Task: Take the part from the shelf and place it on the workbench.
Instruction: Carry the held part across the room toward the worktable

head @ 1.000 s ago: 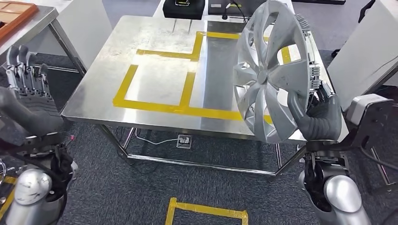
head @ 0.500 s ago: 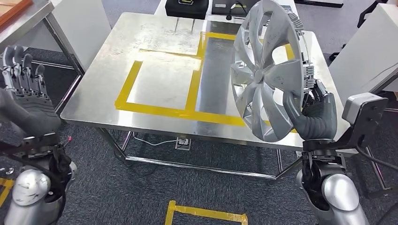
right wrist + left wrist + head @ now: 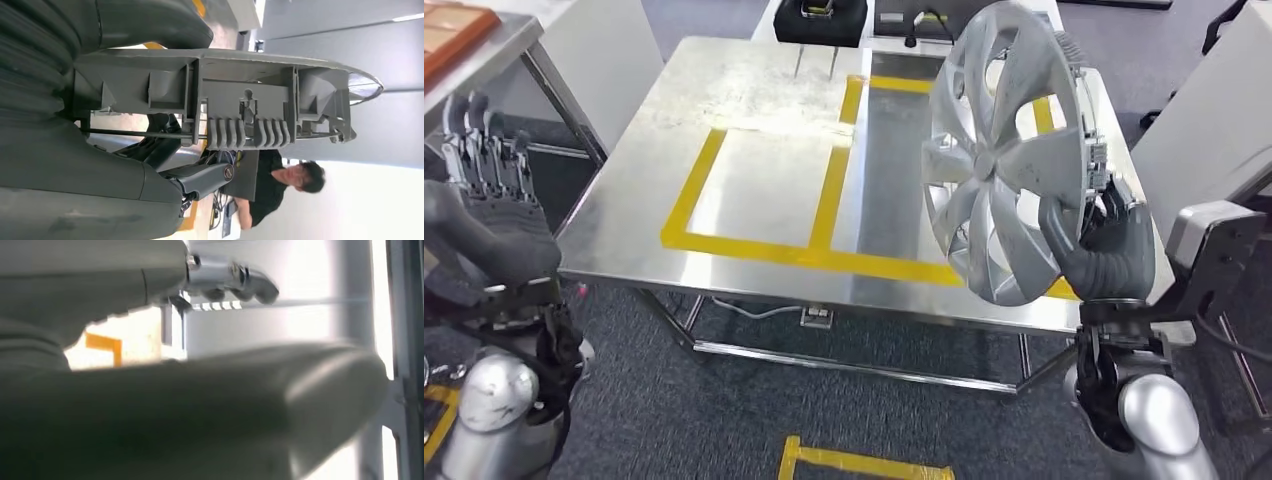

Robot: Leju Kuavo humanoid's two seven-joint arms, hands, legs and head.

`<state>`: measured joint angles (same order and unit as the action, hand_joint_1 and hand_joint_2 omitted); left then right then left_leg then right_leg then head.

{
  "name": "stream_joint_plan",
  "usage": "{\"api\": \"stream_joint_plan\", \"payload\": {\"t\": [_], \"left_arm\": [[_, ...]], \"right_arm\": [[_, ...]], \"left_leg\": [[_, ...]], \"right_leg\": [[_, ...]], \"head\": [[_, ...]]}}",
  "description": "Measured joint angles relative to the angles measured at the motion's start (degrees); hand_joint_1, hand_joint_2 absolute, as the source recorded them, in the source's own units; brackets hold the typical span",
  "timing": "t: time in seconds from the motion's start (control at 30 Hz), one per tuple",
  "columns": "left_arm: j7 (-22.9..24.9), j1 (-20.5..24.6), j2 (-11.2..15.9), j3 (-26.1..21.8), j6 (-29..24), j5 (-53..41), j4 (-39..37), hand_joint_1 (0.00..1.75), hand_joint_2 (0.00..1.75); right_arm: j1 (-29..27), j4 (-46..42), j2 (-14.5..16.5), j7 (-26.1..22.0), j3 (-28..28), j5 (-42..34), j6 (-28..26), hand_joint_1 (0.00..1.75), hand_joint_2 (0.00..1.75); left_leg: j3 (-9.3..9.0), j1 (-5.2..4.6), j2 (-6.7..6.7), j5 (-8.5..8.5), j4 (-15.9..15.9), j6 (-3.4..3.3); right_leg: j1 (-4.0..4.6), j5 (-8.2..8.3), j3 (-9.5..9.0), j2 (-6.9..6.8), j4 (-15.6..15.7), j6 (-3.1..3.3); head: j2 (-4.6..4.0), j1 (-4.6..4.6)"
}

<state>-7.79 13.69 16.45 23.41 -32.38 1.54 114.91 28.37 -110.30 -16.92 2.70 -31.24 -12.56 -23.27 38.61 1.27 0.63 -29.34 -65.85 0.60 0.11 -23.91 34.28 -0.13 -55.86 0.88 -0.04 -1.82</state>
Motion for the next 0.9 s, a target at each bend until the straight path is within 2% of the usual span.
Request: {"api": "stream_joint_plan", "payload": {"t": [0.07, 0.1, 0.13, 0.2, 0.23, 0.27, 0.3, 0.4, 0.47, 0.53, 0.57, 0.6, 0.63, 0.67, 0.7, 0.73, 0.77, 0.83, 0.9], "left_arm": [[0.1, -0.1, 0.0, 0.0, 0.0, 0.0, -0.1, 0.0, 0.0], [0.1, -0.2, 0.0, 0.0, 0.0, 0.0, -0.1, 0.0, 0.0], [0.1, -0.2, 0.0, 0.0, 0.0, 0.0, -0.1, 0.0, 0.0], [0.1, -0.2, 0.0, 0.0, 0.0, 0.0, -0.1, 0.0, 0.0], [0.1, -0.2, 0.0, 0.0, 0.0, 0.0, -0.1, 0.0, 0.0], [0.1, -0.2, 0.0, 0.0, 0.0, 0.0, -0.1, 0.0, 0.0], [0.1, -0.2, 0.0, 0.0, 0.0, 0.0, -0.1, 0.0, 0.0], [0.0, -0.2, 0.0, 0.0, 0.0, 0.0, 0.0, 0.0, 0.0], [0.0, -0.1, 0.0, 0.0, 0.0, 0.0, 0.0, 0.0, 0.0], [0.0, -0.1, 0.0, 0.0, 0.0, 0.0, 0.0, 0.0, 0.0], [0.0, -0.2, 0.0, 0.1, 0.0, 0.0, -0.1, 0.0, 0.0], [0.0, -0.2, 0.0, 0.1, 0.0, 0.0, -0.1, 0.0, 0.0], [0.0, -0.3, 0.0, 0.1, 0.0, 0.0, -0.1, 0.0, 0.0], [0.0, -0.3, 0.0, 0.1, 0.0, 0.0, -0.1, 0.0, 0.0], [0.0, -0.3, 0.0, 0.1, 0.0, 0.0, -0.1, 0.0, 0.0], [0.0, -0.3, -0.1, 0.1, 0.0, 0.0, -0.1, 0.0, 0.0], [0.0, -0.3, -0.1, 0.1, 0.0, 0.0, 0.0, 0.0, 0.0], [0.0, -0.3, -0.1, 0.1, 0.0, 0.0, 0.0, 0.0, 0.0], [0.0, -0.3, -0.1, 0.1, 0.0, 0.0, 0.0, 0.0, 0.0]], "right_arm": [[-0.1, 0.0, 0.0, 0.0, 0.0, 0.0, 0.0, 1.75, 1.75], [-0.2, 0.0, 0.0, 0.0, -0.1, 0.0, 0.0, 1.75, 1.75], [-0.3, 0.0, 0.0, 0.0, -0.1, 0.0, 0.0, 1.75, 1.75], [-0.5, 0.0, 0.0, 0.0, -0.1, 0.0, 0.0, 1.75, 1.75], [-0.4, 0.0, 0.0, 0.0, -0.1, 0.0, 0.0, 1.75, 1.75], [-0.4, 0.0, 0.0, 0.0, -0.1, 0.0, 0.0, 1.75, 1.75], [-0.4, 0.0, 0.0, 0.0, 0.0, 0.0, 0.0, 1.75, 1.75], [-0.4, 0.0, 0.0, 0.0, 0.0, 0.0, 0.0, 1.75, 1.75], [-0.3, -0.1, 0.0, 0.0, 0.0, 0.0, 0.0, 1.75, 1.75], [-0.3, 0.0, -0.1, 0.0, 0.0, 0.0, 0.0, 1.75, 1.75], [-0.4, 0.0, -0.1, -0.1, 0.0, 0.0, 0.0, 1.75, 1.75], [-0.5, 0.0, -0.1, 0.0, 0.0, 0.0, 0.0, 1.75, 1.75], [-0.6, 0.1, -0.1, 0.0, 0.0, 0.0, 0.0, 1.75, 1.75], [-0.7, 0.1, -0.1, 0.1, 0.0, 0.0, 0.0, 1.75, 1.75], [-0.7, 0.2, -0.1, 0.1, 0.0, 0.0, 0.0, 1.75, 1.75], [-0.6, 0.2, -0.1, 0.1, 0.0, 0.0, 0.0, 1.75, 1.75], [-0.5, 0.2, 0.0, 0.1, 0.0, -0.1, -0.1, 1.75, 1.75], [-0.1, 0.2, 0.0, 0.1, 0.0, -0.1, -0.1, 1.75, 1.75], [0.1, 0.2, 0.0, 0.1, 0.0, -0.1, -0.1, 1.75, 1.75]], "left_leg": [[4.83, 0.07, -0.12, -1.43, -7.2, 0.23], [6.26, 0.08, -0.16, -0.8, -8.5, 0.26], [6.52, 0.09, -0.21, 0.91, -7.5, 0.25], [3.99, 0.08, -0.44, 5.76, -0.4, 0.07], [2.16, 0.05, -0.56, 7.2, 3.3, -0.03], [0.88, -0.01, -0.6, 7.72, 5.7, -0.25], [0.27, -0.11, -0.57, 7.38, 6.6, -0.51], [-0.15, -0.06, -0.22, 6.64, 7.0, -1.4], [-0.58, 0.17, -0.07, 6.28, 7.2, -1.96], [-0.78, 0.11, 0.05, 5.83, 7.2, -2.36], [-0.92, 0.05, 0.12, 5.59, 7.1, -2.46], [-1.16, -0.01, 0.21, 5.3, 7.1, -2.52], [-1.54, -0.08, 0.3, 5.01, 7.1, -2.54], [-2.08, -0.17, 0.38, 4.69, 7.1, -2.53], [-2.65, -0.24, 0.44, 4.33, 7.1, -2.5], [-3.15, -0.34, 0.49, 4.04, 7.2, -2.42], [-3.45, -0.35, 0.5, 3.84, 7.3, -2.27], [-3.5, -0.33, 0.46, 3.7, 7.4, -1.79], [-3.46, -0.39, 0.32, 3.51, 7.5, -1.22]], "right_leg": [[-0.01, -0.55, -0.48, 0.06, -0.2, 0.13], [0.0, -0.92, -0.77, 0.1, -0.3, 0.08], [0.0, -1.35, -1.17, 0.14, -0.4, -0.03], [-0.02, -2.48, -2.13, 0.21, -0.9, -0.44], [0.09, -3.03, -2.34, 0.28, -1.3, -0.76], [0.16, -3.43, -2.32, 0.35, -1.6, -1.1], [0.24, -3.66, -2.16, 0.39, -1.8, -1.43], [0.19, -4.38, -1.76, 0.34, -2.4, -2.28], [0.07, -6.21, 0.18, 0.33, -6.0, -2.84], [-0.04, -8.81, 4.57, 0.34, -13.7, -3.15], [-0.07, -9.56, 6.81, 0.34, -17.2, -3.21], [-0.09, -9.31, 8.36, 0.34, -19.1, -3.21], [-0.09, -7.92, 8.9, 0.34, -18.9, -3.13], [-0.07, -5.38, 8.17, 0.34, -16.1, -2.92], [0.03, -2.53, 6.8, 0.33, -12.0, -2.54], [0.18, -0.58, 5.17, 0.31, -8.3, -2.05], [0.4, 0.56, 3.64, 0.29, -5.2, -1.5], [0.79, -0.08, 2.06, 0.25, -2.9, -0.5], [0.69, -0.5, 1.1, 0.19, -1.5, -0.04]], "head": [[0.0, 0.61], [0.0, 0.85], [0.0, 1.07], [0.0, 1.46], [0.0, 1.62], [0.0, 1.7], [0.0, 1.68], [0.0, 1.41], [0.0, 0.99], [0.0, 0.46], [0.0, 0.28], [0.0, 0.13], [0.0, -0.04], [0.0, -0.24], [0.0, -0.45], [0.0, -0.55], [0.0, -0.64], [0.0, -0.82], [0.0, -0.96]]}}
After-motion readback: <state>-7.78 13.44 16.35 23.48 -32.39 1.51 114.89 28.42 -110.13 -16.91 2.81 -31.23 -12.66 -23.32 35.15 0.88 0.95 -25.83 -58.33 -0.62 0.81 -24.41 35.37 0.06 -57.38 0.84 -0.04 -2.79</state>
